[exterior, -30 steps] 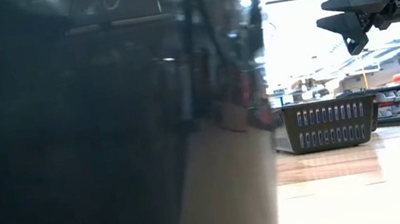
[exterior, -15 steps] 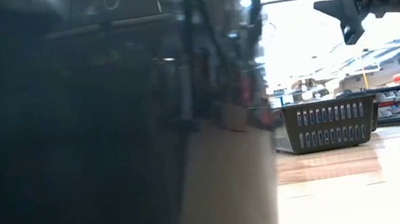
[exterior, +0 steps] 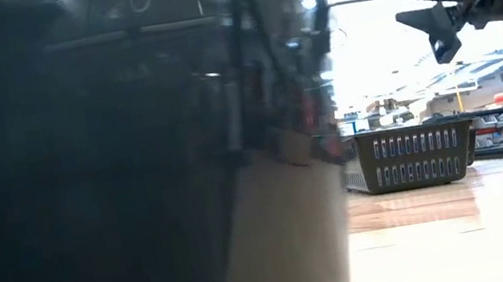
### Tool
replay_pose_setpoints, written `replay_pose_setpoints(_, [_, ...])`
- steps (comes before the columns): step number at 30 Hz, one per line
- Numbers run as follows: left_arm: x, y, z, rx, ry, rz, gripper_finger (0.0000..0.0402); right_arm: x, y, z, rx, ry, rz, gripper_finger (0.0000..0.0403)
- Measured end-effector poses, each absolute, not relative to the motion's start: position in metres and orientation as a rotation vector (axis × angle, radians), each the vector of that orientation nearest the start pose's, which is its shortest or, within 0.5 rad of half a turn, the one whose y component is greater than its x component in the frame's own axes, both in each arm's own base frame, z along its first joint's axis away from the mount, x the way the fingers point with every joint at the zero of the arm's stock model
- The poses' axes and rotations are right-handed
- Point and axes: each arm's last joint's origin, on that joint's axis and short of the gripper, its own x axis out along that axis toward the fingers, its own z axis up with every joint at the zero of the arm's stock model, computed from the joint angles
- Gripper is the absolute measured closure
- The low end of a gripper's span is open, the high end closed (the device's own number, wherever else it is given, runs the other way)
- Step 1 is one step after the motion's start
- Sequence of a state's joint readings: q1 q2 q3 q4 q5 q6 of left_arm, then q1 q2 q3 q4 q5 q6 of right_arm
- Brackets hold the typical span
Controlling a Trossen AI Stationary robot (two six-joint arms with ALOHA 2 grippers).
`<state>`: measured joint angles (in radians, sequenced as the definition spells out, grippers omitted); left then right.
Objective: Stack baskets by color
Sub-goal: Stack the bottom black bin on top of the middle black bin
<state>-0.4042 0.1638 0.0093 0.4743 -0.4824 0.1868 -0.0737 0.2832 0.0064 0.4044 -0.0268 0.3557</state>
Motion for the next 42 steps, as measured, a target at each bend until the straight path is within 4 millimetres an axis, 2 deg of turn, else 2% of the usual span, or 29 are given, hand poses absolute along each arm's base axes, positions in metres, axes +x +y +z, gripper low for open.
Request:
replay_pose_setpoints(11, [0.086,-0.025,0.197,0.048,-0.296,0.072,0.0399,0.115,-0.002,0.167,0.485,0.045,0.156,0.0238])
replay_pose_setpoints(16, [0.086,-0.024,0.197,0.072,-0.290,0.124,0.0399,0.117,-0.003,0.162,0.509,0.089,0.090,0.0238])
replay_pose_setpoints(22, [0.087,-0.024,0.193,0.105,-0.247,0.141,0.0378,0.126,-0.007,0.149,0.450,0.210,-0.029,0.0238])
replay_pose_setpoints(27, [0.087,-0.024,0.193,0.106,-0.246,0.141,0.0367,0.142,-0.008,0.161,0.382,0.252,-0.048,0.0238])
replay_pose_setpoints(33, [0.087,-0.024,0.193,0.105,-0.247,0.141,0.0374,0.167,-0.011,0.165,0.296,0.363,-0.099,0.0238])
replay_pose_setpoints(42, [0.087,-0.024,0.193,0.105,-0.247,0.141,0.0371,0.212,-0.015,0.176,0.248,0.604,-0.123,0.0238])
